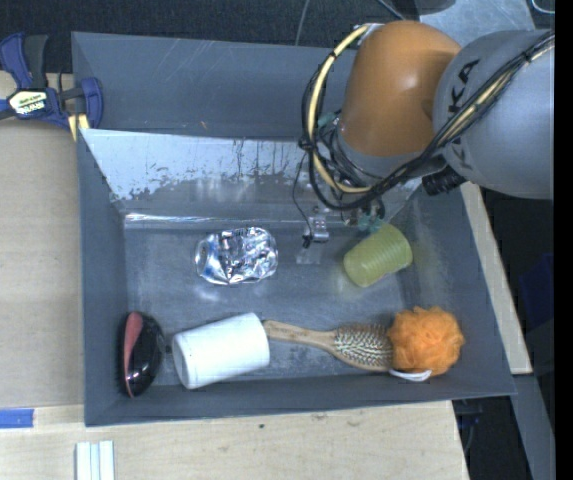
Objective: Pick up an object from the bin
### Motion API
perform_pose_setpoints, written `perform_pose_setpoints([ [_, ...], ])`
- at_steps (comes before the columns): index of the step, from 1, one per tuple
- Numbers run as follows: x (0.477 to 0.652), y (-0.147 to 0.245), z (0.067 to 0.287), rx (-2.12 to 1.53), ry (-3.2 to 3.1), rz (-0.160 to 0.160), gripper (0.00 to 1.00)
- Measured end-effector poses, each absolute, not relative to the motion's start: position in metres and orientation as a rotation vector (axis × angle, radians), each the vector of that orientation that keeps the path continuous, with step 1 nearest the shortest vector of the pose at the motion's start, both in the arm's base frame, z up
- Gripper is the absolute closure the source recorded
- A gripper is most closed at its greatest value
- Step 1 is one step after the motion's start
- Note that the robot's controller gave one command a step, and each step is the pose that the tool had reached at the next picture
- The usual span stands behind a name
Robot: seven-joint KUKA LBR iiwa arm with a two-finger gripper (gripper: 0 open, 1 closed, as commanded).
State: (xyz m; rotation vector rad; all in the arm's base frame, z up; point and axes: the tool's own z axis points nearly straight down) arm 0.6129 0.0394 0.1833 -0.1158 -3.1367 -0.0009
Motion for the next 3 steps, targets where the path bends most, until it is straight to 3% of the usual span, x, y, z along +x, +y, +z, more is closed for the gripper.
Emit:
perform_pose_setpoints([
  [1, 0.627, -0.007, 0.157, -0.067, -3.137, 0.002, 0.0],
  [2, 0.615, 0.024, 0.096, -0.24, -3.125, 0.003, 0.0],
  [3, 0.617, -0.041, 0.08, -0.272, -3.121, 0.008, 0.0],
])
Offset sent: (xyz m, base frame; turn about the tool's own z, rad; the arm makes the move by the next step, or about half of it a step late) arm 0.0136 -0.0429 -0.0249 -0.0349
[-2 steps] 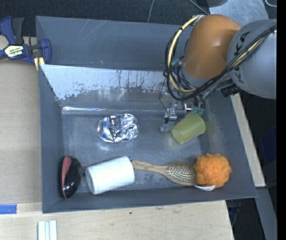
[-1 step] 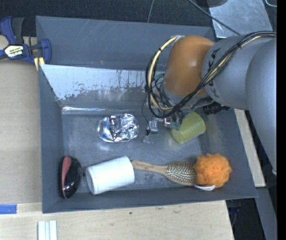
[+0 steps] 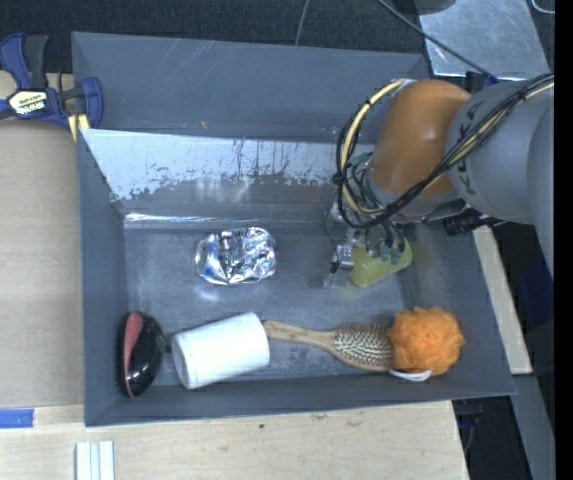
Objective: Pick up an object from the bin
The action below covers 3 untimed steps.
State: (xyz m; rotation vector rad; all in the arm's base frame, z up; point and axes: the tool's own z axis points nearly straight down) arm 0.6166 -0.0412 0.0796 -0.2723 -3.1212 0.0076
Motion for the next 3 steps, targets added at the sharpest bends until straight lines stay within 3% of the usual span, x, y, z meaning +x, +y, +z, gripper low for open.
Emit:
perform_pose_setpoints([
  [1, 0.602, -0.093, 0.07, -0.236, -3.124, 0.011, 0.0],
  [2, 0.621, -0.096, 0.071, -0.26, -3.124, 0.011, 0.0],
  [3, 0.621, -0.095, 0.071, -0.26, -3.125, 0.01, 1.0],
])
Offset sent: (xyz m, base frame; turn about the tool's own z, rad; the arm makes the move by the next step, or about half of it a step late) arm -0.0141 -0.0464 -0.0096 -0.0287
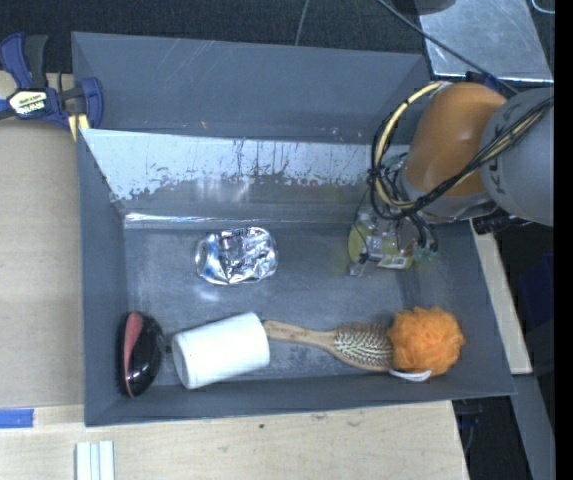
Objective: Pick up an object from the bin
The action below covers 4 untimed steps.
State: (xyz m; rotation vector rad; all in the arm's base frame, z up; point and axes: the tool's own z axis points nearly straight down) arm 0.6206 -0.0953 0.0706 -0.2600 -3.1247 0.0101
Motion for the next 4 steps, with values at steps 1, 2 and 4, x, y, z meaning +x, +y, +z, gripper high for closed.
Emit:
perform_pose_setpoints([
  [1, 0.62, -0.096, 0.071, -0.26, -3.124, 0.011, 0.0],
  [2, 0.621, -0.096, 0.071, -0.26, -3.125, 0.011, 1.0],
  [4, 0.607, -0.055, 0.264, -0.216, -3.154, 0.012, 1.0],
])
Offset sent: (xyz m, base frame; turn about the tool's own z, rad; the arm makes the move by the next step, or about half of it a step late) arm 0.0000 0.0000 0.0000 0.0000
